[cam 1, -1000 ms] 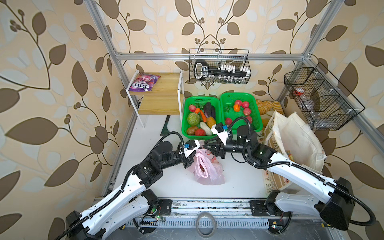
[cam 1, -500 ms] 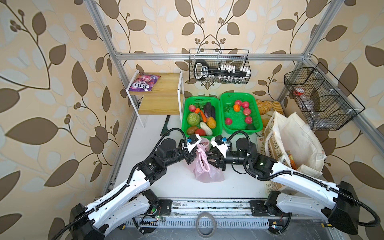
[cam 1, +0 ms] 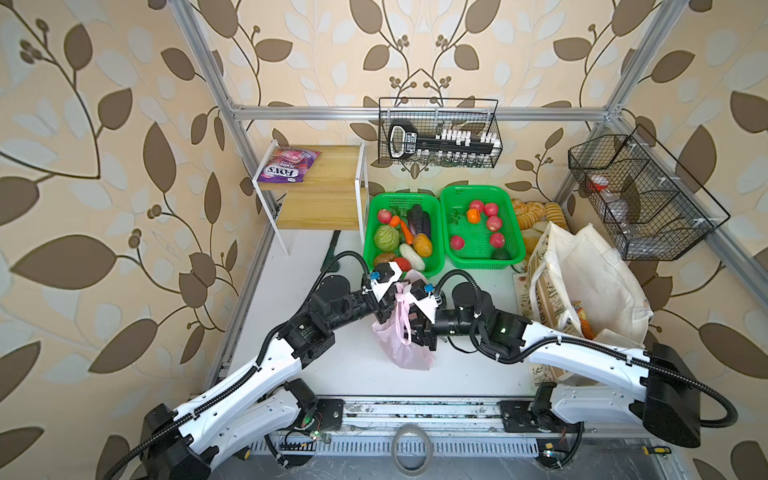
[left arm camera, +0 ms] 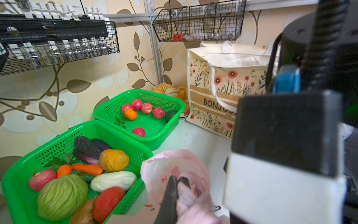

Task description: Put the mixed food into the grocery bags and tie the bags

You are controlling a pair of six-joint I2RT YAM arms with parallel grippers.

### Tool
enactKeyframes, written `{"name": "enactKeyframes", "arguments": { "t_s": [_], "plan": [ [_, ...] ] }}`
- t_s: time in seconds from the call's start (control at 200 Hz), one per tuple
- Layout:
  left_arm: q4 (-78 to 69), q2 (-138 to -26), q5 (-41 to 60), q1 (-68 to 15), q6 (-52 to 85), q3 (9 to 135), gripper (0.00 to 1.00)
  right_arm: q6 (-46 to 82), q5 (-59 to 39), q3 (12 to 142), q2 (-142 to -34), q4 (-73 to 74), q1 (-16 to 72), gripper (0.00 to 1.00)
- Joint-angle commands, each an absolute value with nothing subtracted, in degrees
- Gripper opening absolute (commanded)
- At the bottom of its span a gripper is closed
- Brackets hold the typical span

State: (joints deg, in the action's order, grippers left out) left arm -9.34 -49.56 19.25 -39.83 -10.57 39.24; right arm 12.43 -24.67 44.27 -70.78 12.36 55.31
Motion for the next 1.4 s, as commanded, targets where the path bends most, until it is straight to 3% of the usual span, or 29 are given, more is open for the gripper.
{"name": "enactKeyframes", "arguments": {
  "t_s": [0.0, 0.35, 0.525, 0.74, 1.395],
  "plan": [
    [-16.77, -48.12, 21.91, -40.17, -8.22, 39.63, 0.0, 13.78, -25.6, 46.02, -71.01, 15.79, 55.77, 0.34],
    [-19.66, -43.62, 18.13, -40.17, -9.01, 35.38, 0.0, 16.75, -26.68, 43.67, -57.68, 8.64, 51.51, 0.47],
    [-19.35, -42.94, 18.02, -40.17, -9.88, 35.3, 0.0, 25.37, -26.37, 44.67, -52.96, 6.1, 44.74, 0.46],
    [-18.55, -42.73, 18.09, -40.17, -10.45, 35.42, 0.0, 38.77, -30.65, 51.09, -58.36, 7.2, 39.33, 0.41],
    [-16.19, -44.34, 17.46, -40.12, -12.03, 36.75, 0.0, 45.01, -40.08, 56.76, -69.99, 8.97, 42.35, 0.33]
  ]
}}
